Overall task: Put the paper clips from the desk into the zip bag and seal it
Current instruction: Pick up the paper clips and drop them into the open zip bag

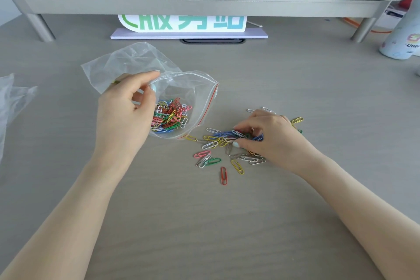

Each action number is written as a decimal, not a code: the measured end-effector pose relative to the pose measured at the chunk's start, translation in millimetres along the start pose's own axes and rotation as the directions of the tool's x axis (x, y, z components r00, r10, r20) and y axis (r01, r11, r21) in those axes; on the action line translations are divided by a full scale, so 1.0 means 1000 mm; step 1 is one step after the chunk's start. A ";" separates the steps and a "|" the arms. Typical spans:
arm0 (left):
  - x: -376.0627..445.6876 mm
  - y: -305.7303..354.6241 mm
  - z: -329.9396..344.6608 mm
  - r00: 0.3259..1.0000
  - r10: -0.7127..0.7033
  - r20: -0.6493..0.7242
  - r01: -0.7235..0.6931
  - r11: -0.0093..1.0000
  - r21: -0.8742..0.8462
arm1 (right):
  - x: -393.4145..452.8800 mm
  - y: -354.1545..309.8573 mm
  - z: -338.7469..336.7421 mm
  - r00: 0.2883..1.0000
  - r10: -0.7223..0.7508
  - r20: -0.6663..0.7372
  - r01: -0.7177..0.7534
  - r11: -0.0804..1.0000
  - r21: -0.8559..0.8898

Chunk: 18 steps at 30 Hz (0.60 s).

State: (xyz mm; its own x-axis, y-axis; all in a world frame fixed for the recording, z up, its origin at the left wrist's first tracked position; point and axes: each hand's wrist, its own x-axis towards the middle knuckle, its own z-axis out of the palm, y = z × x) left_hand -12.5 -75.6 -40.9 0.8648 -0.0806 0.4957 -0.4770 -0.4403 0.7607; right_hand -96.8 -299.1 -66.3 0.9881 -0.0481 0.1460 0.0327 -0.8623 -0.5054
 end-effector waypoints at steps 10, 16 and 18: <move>-0.001 0.001 0.001 1.000 -0.004 0.004 0.004 1.000 0.007 | -0.001 -0.003 -0.003 1.000 -0.017 0.009 0.017 0.999 0.046; -0.001 0.001 0.001 1.000 -0.006 0.004 0.006 1.000 0.005 | -0.002 -0.002 -0.004 1.000 -0.001 -0.003 0.002 0.995 0.103; -0.001 0.001 0.001 1.000 -0.009 0.006 0.009 1.000 0.009 | -0.002 0.000 -0.004 1.000 0.000 -0.007 0.001 0.993 0.115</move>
State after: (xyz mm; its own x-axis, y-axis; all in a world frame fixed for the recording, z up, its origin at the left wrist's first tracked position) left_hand -13.8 -76.8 -40.7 0.8701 -0.0820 0.4861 -0.4677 -0.4487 0.7615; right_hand -99.8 -300.5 -63.5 0.9870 -0.0516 0.1525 0.0510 -0.7984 -0.6000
